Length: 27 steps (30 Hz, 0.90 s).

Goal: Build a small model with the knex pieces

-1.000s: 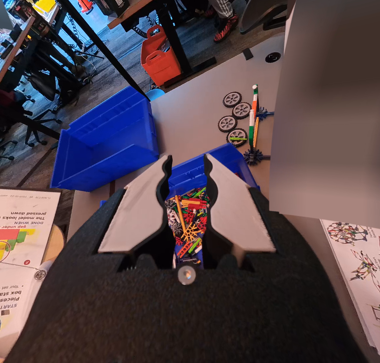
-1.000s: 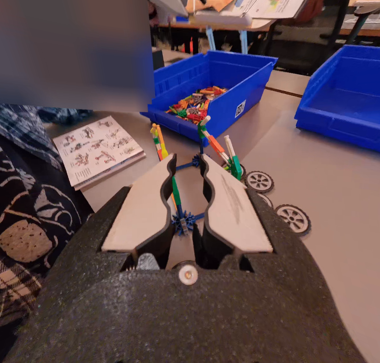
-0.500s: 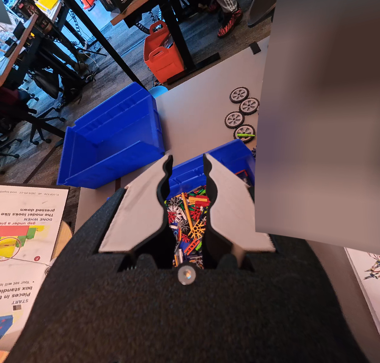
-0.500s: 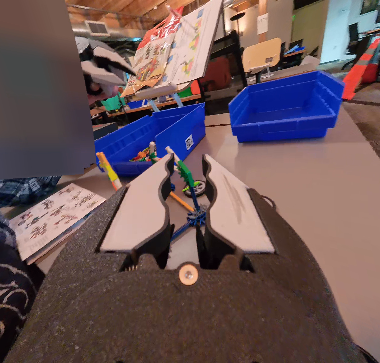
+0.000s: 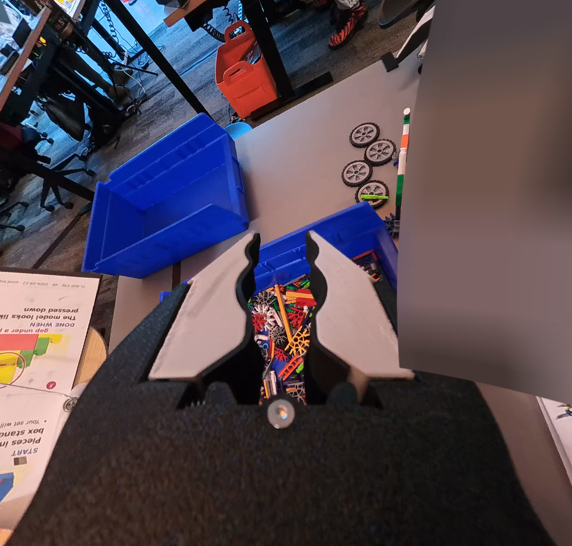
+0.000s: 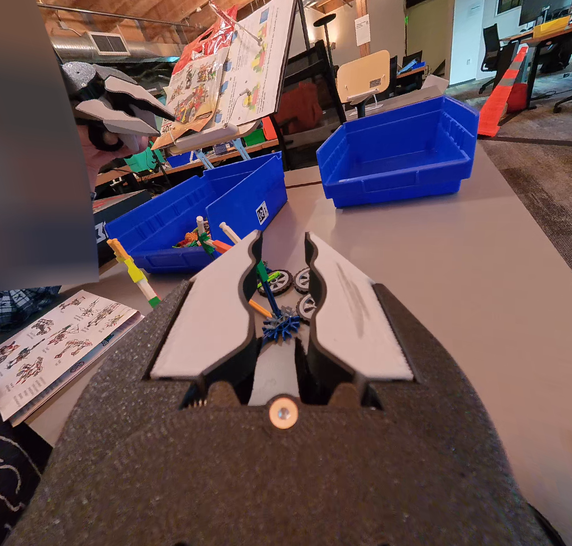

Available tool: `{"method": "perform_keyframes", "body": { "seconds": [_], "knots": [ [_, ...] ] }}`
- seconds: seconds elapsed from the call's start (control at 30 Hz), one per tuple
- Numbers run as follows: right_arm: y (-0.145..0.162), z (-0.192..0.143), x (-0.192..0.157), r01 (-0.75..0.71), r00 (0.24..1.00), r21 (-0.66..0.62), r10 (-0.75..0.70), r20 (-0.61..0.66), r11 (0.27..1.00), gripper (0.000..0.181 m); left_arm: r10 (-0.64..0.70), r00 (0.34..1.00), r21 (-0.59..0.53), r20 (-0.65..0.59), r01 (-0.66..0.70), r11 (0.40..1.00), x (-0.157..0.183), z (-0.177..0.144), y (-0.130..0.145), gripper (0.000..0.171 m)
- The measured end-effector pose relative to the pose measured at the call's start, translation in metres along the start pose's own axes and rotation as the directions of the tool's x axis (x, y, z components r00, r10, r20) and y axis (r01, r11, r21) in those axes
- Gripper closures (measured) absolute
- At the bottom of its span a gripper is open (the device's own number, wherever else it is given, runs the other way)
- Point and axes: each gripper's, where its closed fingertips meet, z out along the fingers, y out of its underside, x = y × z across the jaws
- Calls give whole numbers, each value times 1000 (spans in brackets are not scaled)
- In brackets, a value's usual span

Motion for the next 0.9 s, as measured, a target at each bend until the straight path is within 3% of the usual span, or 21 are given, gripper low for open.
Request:
{"method": "perform_keyframes", "body": {
  "seconds": [0.77,0.9],
  "knots": [
    [1,2,3,2,1000,-10,-2,2,1000,154,7,1000,-20,-11,-7,1000,2,6,4,143],
    [-5,-2,-11,68,996,24,-69,47,997,148,7,1000,-22,-11,-7,1000,2,6,5,143]
  ]
}}
